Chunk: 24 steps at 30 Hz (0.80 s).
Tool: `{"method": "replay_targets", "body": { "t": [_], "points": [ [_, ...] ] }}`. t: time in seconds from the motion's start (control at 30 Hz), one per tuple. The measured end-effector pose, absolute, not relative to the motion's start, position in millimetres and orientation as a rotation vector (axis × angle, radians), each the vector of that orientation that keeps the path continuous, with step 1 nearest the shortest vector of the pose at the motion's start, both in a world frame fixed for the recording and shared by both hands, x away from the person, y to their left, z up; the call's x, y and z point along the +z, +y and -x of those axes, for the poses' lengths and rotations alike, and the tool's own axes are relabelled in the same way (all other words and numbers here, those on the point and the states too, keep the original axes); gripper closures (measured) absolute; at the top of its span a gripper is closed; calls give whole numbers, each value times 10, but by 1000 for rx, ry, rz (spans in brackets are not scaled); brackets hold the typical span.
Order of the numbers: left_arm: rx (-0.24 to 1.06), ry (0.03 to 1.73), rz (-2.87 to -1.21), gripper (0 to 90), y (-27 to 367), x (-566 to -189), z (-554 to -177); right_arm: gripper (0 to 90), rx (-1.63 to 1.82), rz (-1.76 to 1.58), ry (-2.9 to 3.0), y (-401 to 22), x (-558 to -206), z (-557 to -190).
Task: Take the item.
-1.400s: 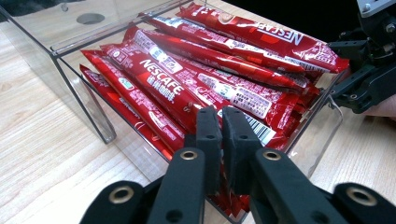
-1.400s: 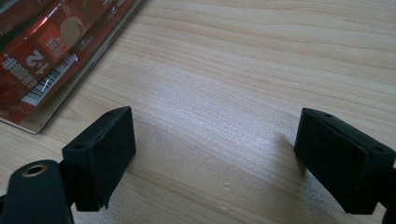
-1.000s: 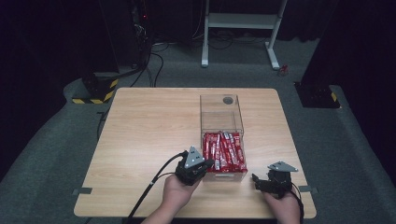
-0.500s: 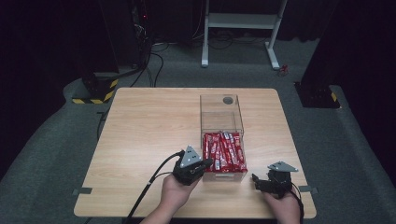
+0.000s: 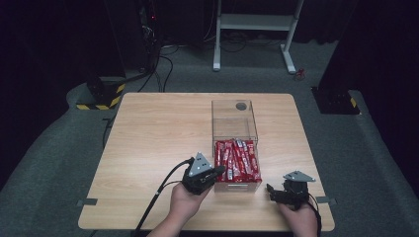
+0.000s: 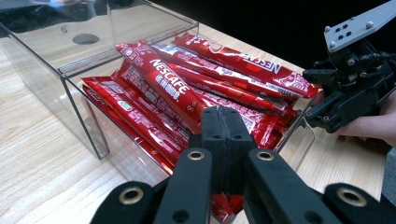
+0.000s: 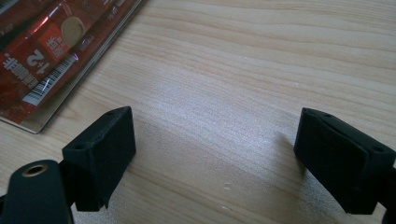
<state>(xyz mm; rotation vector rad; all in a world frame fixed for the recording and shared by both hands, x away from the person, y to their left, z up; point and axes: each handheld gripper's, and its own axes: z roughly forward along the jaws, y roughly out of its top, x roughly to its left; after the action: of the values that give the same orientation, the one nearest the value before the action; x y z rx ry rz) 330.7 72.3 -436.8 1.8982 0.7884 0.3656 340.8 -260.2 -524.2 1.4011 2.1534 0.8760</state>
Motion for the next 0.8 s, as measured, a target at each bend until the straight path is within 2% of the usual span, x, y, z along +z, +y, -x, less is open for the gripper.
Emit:
{"method": "replay_targets", "body": {
  "t": [0.8],
  "points": [
    [383,773,-1842,898,842,-4267,-3295,125,877,-1405,2154,-2596,-5241,-3410]
  ]
}}
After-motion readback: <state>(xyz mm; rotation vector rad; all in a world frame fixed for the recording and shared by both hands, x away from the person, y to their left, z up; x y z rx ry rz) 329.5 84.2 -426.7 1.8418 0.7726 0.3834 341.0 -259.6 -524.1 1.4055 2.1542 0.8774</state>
